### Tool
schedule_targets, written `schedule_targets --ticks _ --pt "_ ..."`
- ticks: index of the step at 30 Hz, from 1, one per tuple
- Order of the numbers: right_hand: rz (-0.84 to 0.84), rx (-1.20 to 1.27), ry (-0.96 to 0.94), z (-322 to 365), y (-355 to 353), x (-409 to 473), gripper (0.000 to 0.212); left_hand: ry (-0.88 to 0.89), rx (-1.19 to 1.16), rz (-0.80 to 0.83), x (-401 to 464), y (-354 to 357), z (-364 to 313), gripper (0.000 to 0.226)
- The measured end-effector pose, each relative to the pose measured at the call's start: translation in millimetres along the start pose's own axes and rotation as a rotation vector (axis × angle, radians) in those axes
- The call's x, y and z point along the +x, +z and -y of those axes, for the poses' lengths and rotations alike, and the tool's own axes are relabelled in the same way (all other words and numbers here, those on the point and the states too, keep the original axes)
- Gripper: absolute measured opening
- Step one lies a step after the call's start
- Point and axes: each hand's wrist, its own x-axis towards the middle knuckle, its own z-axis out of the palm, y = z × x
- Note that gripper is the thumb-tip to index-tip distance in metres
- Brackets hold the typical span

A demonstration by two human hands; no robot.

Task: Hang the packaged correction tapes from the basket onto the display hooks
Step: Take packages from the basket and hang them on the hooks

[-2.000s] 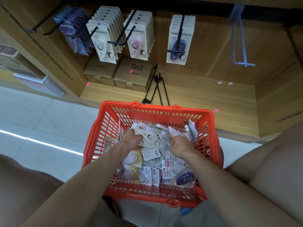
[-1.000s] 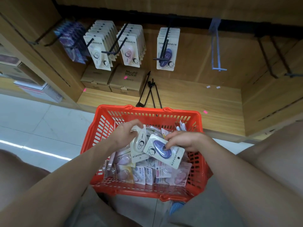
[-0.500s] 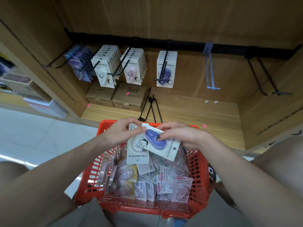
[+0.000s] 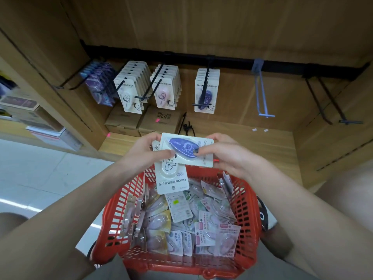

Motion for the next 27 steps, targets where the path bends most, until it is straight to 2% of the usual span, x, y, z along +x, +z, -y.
schedule_targets --ticks 6,9,12,15,18,21,24,27 --pt "-0.097 0.302 -0.075 3.1 -6.7 1.2 0.060 0.043 0.041 0.039 -4.7 0.8 -13.2 0.029" --pt "-0.105 0.381 -0.087 1.5 -4.0 0.4 0.047 0.071 0.087 -0.075 -1.9 -0.5 -12.8 0.027" --pt "-0.084 0.442 -0.109 -1.2 -0.2 0.5 0.036 0.078 0.106 -0.108 1.5 -4.6 -8.7 0.010" --pt "-0.113 0.459 -0.126 -4.3 3.6 1.2 0.028 0.120 0.125 -0.089 3.4 -7.8 -5.9 0.030" --pt "-0.171 0.434 -0.127 -5.9 8.1 2.9 0.030 0.172 0.016 -0.122 5.3 -8.7 -5.9 0.050" --pt "-0.174 0.478 -0.102 -6.0 9.6 4.8 0.030 0.095 -0.080 -0.196 8.5 -12.6 -3.6 0.066" --pt "-0.141 0.510 -0.061 -4.1 10.8 8.7 0.023 -0.026 -0.154 -0.316 9.5 -25.0 -2.7 0.045" --pt "-0.115 0.479 -0.078 0.3 13.2 11.9 0.020 -0.049 -0.241 -0.386 9.5 -40.2 -2.7 0.028"
